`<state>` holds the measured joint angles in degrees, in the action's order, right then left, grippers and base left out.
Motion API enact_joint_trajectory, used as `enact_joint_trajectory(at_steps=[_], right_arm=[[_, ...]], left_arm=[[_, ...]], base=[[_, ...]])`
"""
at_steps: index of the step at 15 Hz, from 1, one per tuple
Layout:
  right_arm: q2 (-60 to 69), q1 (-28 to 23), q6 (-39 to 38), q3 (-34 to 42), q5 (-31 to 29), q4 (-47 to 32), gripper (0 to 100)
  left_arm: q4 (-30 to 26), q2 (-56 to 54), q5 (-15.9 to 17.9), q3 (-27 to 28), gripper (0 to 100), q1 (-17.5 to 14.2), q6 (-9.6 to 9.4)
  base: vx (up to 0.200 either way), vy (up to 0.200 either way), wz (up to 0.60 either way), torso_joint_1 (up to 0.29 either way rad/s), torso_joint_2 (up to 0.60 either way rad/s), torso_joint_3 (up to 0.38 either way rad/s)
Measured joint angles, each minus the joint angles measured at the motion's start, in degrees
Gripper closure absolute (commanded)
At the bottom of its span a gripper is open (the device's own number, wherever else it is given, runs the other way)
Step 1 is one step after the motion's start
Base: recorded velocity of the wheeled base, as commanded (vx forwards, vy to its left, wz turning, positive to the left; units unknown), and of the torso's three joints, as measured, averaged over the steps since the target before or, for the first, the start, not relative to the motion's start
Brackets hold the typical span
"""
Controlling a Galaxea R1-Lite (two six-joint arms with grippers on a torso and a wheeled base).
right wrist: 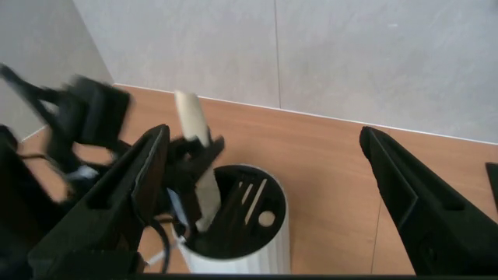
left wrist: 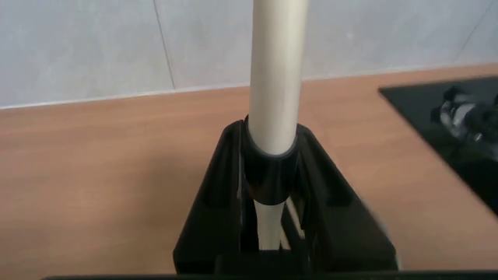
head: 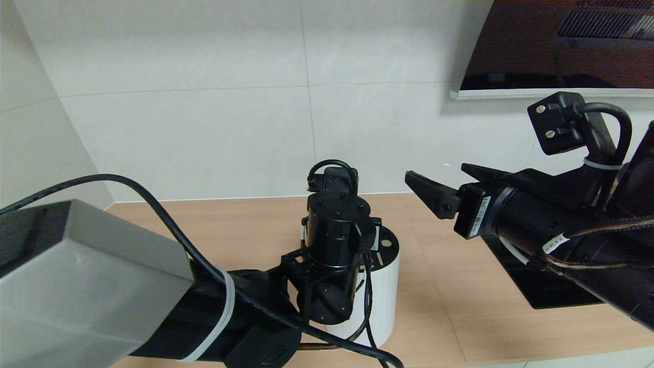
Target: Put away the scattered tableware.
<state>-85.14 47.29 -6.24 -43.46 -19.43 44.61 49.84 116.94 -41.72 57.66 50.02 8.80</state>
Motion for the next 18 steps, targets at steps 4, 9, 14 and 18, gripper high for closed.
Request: enact_joint_trajectory(at_steps=[4, 9, 14, 18], right_arm=[[-0.44, -0.51, 0.01, 0.07, 0.00, 0.09, 0], [-0.55, -0.55, 0.01, 0.05, 0.02, 0.11, 0], [-0.55, -0.55, 0.00, 0.11, 0.00, 0.11, 0], [-0.52, -0.57, 0.00, 0.13, 0.04, 0.11, 0]], left_arm=[[0.04, 1.58, 0.00, -0.20, 100, 0.00, 0.06], [0.06, 1.88, -0.05, -0.37, 0, 0.00, 0.06], [0.09, 1.72, -0.11, -0.44, 0, 0.04, 0.06], [0.41, 1.00, -0.02, -0.83, 0, 0.00, 0.20]], base=[[0.000, 0.000, 0.00, 0.000, 0.00, 0.000], [0.000, 0.000, 0.00, 0.000, 0.00, 0.000], [0.000, 0.000, 0.00, 0.000, 0.00, 0.000], [0.000, 0.000, 0.00, 0.000, 0.00, 0.000]])
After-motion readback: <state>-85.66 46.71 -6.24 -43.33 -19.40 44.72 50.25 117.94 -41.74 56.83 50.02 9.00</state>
